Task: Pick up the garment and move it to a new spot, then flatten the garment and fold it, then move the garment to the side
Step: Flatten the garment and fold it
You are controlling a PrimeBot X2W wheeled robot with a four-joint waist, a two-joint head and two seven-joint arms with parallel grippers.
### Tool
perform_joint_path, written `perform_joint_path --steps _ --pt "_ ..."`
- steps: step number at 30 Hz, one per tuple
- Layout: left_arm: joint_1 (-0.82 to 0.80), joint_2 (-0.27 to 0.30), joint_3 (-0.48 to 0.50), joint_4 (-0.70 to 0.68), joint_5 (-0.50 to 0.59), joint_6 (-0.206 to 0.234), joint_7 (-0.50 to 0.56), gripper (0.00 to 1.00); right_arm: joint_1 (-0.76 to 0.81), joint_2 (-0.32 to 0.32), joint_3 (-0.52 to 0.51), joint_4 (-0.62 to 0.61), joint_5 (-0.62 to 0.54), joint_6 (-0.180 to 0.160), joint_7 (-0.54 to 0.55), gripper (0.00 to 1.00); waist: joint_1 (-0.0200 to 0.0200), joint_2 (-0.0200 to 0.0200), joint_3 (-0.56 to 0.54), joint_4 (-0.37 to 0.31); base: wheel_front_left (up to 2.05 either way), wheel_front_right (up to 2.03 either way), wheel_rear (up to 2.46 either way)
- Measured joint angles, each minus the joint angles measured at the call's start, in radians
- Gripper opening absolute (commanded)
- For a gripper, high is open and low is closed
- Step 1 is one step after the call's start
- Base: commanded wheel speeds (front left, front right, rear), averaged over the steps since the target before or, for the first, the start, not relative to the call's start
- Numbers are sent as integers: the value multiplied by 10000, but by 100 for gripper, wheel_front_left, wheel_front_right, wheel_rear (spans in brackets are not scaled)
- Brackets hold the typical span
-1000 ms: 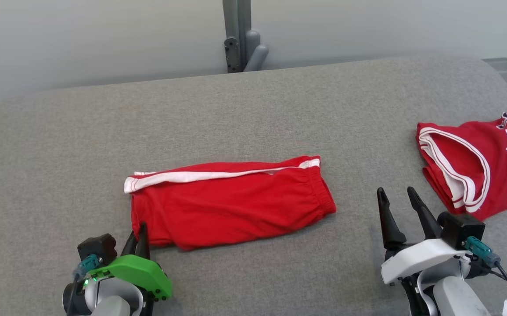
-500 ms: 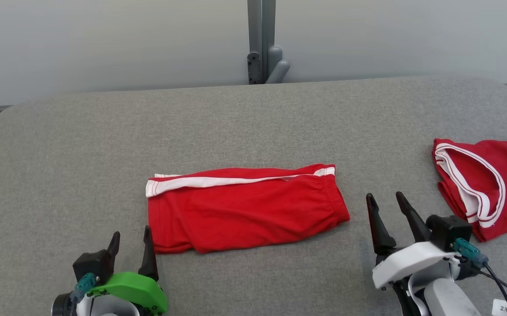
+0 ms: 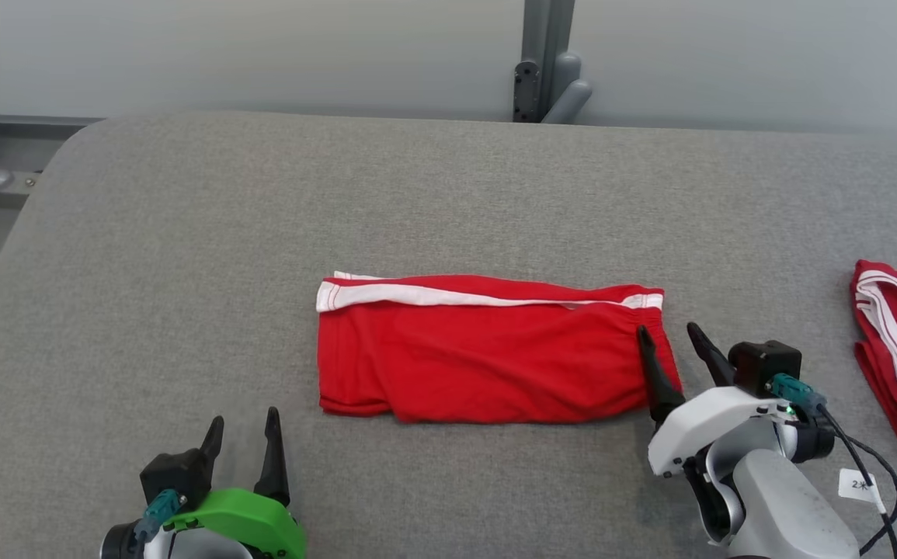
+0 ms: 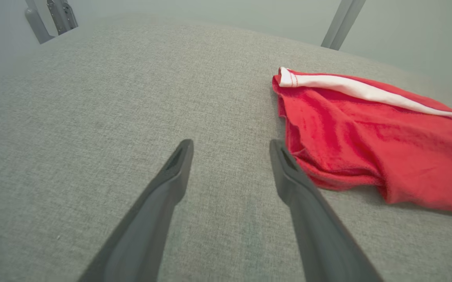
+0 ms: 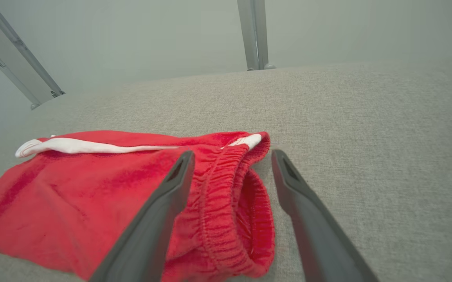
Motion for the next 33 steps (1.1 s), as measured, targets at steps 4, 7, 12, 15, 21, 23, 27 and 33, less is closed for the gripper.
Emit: perform_joint_path --steps 4,7,12,15,21,23,27,33 --pt "-3 0 -15 27 167 -6 0 100 -177 25 -102 813 -274 0 0 100 0 0 150 303 0 0 0" --pt "-19 -2 -33 -50 253 -6 0 100 -164 0 -430 1243 -412 0 0 100 0 0 258 455 0 0 0" --pt "-73 -2 -61 -174 305 -4 0 100 -76 13 -951 1407 -826 0 0 100 0 0 397 540 0 0 0" --pt "-75 -2 -81 -198 303 -4 0 100 59 15 -1114 1559 -867 2 -2 100 0 0 422 528 0 0 0" --pt "-79 -2 -115 -155 295 -4 0 100 -85 -46 -324 2031 596 4 -79 0 0 0 458 577 0 0 0" --pt "-89 -6 -113 -151 295 -4 0 100 -128 -38 -58 2031 1250 0 -79 0 0 0 476 609 0 0 0" --pt "-97 -4 -36 -140 316 -2 0 100 -142 -19 -27 1916 1929 4 -58 0 0 0 479 633 0 0 0" --pt "-53 -4 38 -157 334 -2 2 100 121 -36 19 700 2819 -2 -12 0 1 0 361 593 0 0 0"
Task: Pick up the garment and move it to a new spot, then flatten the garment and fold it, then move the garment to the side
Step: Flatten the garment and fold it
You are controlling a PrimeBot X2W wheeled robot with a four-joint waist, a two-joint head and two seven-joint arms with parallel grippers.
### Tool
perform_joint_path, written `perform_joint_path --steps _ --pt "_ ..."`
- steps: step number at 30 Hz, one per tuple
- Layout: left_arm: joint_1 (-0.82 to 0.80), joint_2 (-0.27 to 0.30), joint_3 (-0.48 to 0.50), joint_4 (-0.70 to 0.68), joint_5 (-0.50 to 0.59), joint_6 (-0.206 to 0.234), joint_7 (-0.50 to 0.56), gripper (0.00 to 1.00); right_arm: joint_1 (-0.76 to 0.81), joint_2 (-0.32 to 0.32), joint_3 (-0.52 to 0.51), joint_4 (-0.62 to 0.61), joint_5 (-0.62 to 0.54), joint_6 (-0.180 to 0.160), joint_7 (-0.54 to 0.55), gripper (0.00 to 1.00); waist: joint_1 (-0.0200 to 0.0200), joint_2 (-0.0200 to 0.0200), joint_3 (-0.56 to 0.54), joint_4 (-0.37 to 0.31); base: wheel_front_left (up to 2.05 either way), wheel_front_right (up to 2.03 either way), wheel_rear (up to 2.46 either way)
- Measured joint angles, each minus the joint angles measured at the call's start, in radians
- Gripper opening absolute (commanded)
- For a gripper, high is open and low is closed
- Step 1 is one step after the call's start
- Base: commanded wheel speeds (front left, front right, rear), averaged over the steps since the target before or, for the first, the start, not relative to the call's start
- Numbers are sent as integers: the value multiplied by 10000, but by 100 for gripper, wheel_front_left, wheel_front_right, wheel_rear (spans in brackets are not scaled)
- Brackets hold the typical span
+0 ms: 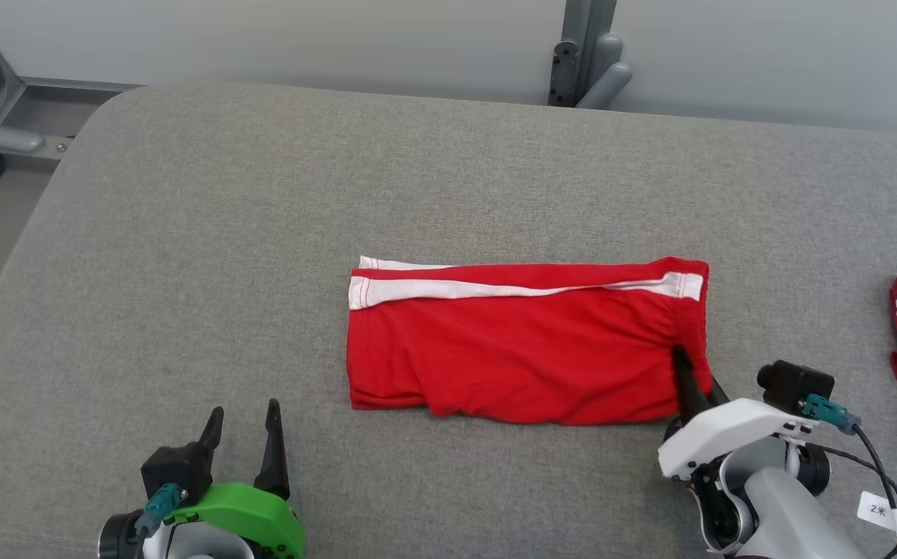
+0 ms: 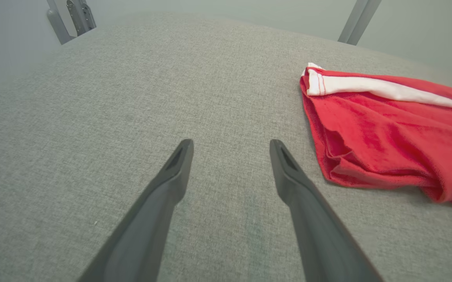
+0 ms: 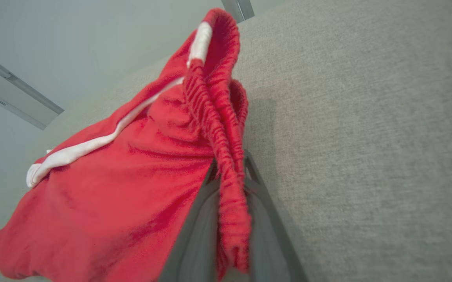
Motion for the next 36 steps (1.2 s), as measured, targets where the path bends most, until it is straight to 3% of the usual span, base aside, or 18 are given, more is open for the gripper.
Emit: perform_joint_path --steps 5,12,18,25,26,27,34,36 --pt "89 4 -21 -77 -121 2 -2 100 146 -337 1421 -1557 648 0 -2 0 0 0 -77 -136 0 0 0" --pt "47 -6 -479 -174 -337 38 0 100 -235 -606 3310 -2226 1317 -2 44 0 0 0 -101 88 0 0 0" --pt "-22 -4 -897 -213 -545 142 -2 100 -1164 -523 4608 -1812 1866 -2 263 0 0 0 -107 713 0 0 0" --pt "-10 2 -1103 -178 -658 222 -2 100 -2331 -257 5672 -426 1862 -2 297 0 0 0 -75 1700 0 0 0" --pt "-9 4 -1104 -182 -660 224 -2 100 -2441 -215 5779 -148 1822 -2 249 79 0 0 -67 1835 0 0 0" --pt "-7 4 -1103 -180 -665 224 -2 100 -2538 -190 5952 90 1766 -2 244 100 0 0 -58 1962 0 0 0" --pt "39 4 -811 -261 -656 347 -2 100 -2862 21 6301 115 2132 -2 36 100 0 0 7 2304 0 0 0" --pt "37 8 -635 -343 -560 395 -2 100 -2849 19 5829 -228 1900 0 23 100 0 0 14 2180 0 0 0"
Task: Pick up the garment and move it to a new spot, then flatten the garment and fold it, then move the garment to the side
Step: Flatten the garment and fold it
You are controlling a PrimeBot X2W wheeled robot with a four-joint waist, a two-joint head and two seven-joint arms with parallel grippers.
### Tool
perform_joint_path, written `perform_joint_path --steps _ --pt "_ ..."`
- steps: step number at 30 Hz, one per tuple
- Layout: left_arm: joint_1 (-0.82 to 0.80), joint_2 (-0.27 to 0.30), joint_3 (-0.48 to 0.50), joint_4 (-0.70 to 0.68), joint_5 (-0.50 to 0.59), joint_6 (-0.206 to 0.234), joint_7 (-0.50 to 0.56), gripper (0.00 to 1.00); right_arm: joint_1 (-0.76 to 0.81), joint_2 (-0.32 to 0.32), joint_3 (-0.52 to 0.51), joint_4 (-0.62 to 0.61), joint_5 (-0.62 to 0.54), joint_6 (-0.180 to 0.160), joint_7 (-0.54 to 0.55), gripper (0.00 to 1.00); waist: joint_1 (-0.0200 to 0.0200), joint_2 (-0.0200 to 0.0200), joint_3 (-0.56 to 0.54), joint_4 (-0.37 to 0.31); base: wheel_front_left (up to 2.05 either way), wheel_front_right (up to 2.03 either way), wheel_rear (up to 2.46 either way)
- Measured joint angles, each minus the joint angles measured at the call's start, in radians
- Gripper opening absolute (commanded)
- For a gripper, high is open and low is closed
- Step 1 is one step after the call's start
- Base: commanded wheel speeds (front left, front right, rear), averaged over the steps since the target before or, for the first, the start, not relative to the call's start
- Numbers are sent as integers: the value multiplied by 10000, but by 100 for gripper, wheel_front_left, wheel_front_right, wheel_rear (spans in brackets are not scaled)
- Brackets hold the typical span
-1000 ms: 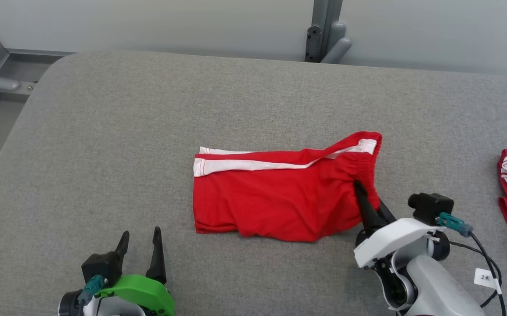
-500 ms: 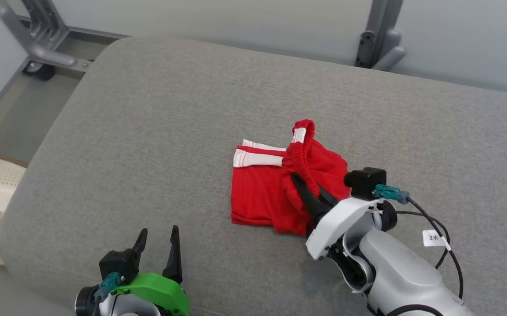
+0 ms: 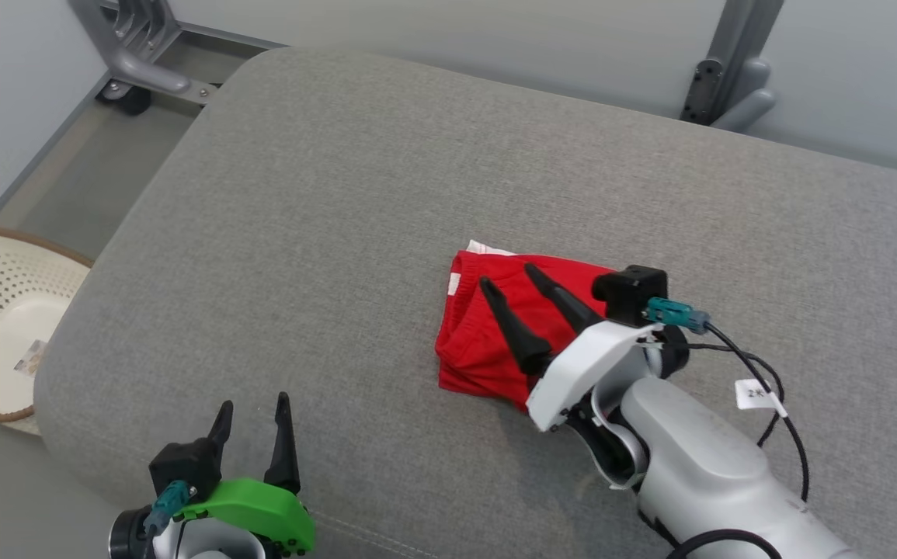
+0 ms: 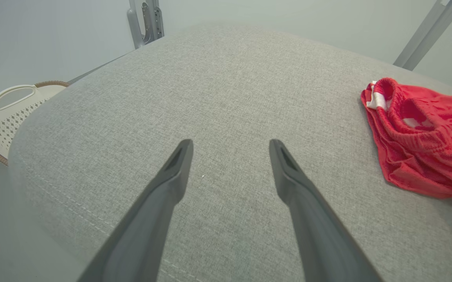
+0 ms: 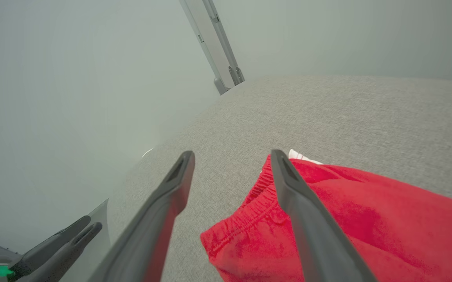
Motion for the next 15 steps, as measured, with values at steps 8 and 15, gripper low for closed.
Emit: perform_joint_path --steps 8,15 --pt "58 -8 673 -311 546 0 0 100 1646 -748 -2836 -1289 -2892 -2 -4 100 0 0 -101 -1055 0 0 0" --pt "243 -6 1229 -426 976 -50 0 100 3453 -456 -5459 -2119 -5030 0 -10 100 0 0 -362 -2318 0 0 0"
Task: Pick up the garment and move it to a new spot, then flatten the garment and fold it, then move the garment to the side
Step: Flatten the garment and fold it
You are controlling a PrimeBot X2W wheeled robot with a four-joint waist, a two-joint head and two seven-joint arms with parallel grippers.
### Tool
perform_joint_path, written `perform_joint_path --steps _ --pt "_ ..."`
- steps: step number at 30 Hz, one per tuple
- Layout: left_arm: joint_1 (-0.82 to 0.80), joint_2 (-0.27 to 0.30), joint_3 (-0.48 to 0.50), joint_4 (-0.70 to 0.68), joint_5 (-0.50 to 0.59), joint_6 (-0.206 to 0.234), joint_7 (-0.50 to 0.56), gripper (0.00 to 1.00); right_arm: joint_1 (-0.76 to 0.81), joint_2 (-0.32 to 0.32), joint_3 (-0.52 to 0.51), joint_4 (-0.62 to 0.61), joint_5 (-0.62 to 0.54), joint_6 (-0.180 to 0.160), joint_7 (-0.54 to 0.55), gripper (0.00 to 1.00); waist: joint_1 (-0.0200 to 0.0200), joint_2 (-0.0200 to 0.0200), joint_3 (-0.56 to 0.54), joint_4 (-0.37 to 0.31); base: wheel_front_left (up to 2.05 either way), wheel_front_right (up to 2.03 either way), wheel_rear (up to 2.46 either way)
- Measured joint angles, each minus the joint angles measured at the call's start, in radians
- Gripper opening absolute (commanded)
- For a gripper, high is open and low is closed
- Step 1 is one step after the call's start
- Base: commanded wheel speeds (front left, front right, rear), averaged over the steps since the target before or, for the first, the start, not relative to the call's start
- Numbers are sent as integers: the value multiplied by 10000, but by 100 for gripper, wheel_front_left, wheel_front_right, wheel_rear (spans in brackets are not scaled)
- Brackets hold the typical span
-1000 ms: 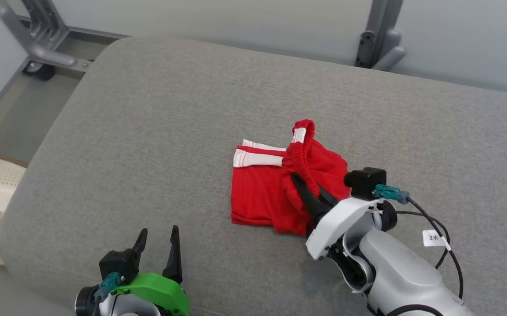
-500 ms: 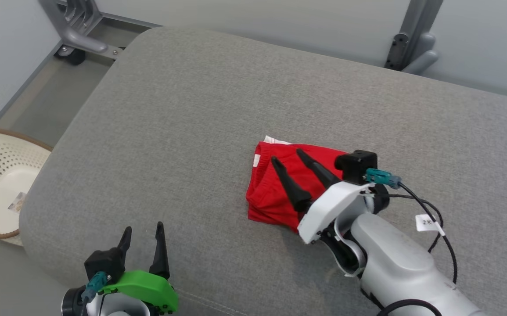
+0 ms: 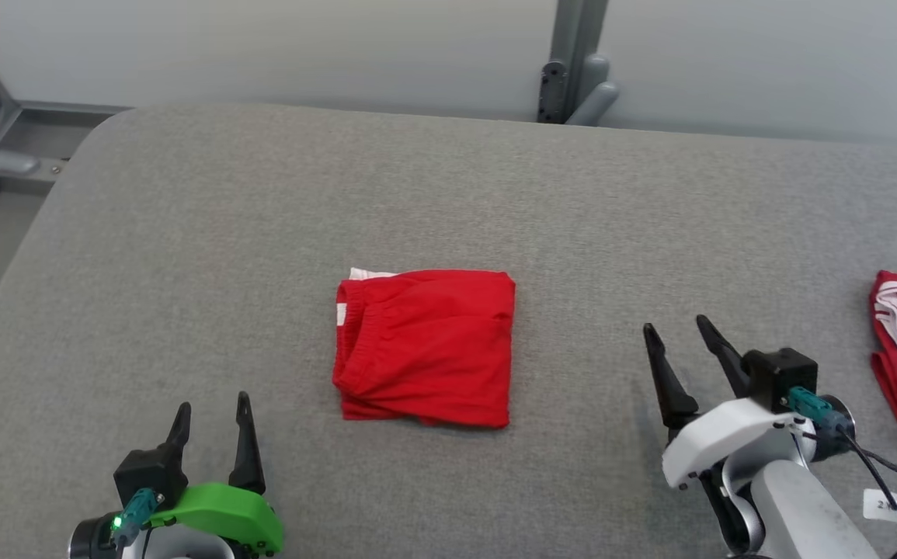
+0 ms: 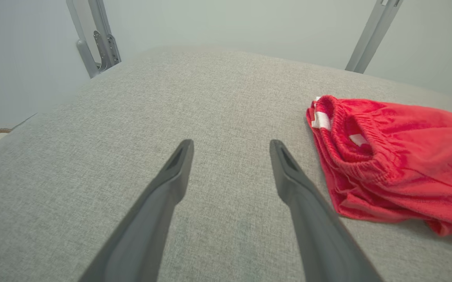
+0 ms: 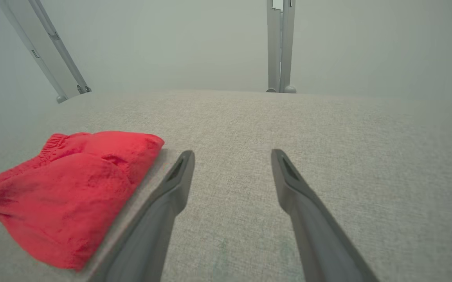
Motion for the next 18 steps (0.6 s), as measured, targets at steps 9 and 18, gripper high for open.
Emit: perform_joint_path --steps 9,18 --pt "371 -4 654 -121 370 -77 0 100 985 387 -1331 -658 -821 0 0 100 0 0 -321 -1156 0 0 0" --pt "696 -6 1244 -301 694 -174 0 100 1284 462 -972 -1024 -903 0 0 100 0 0 -619 -1930 0 0 0"
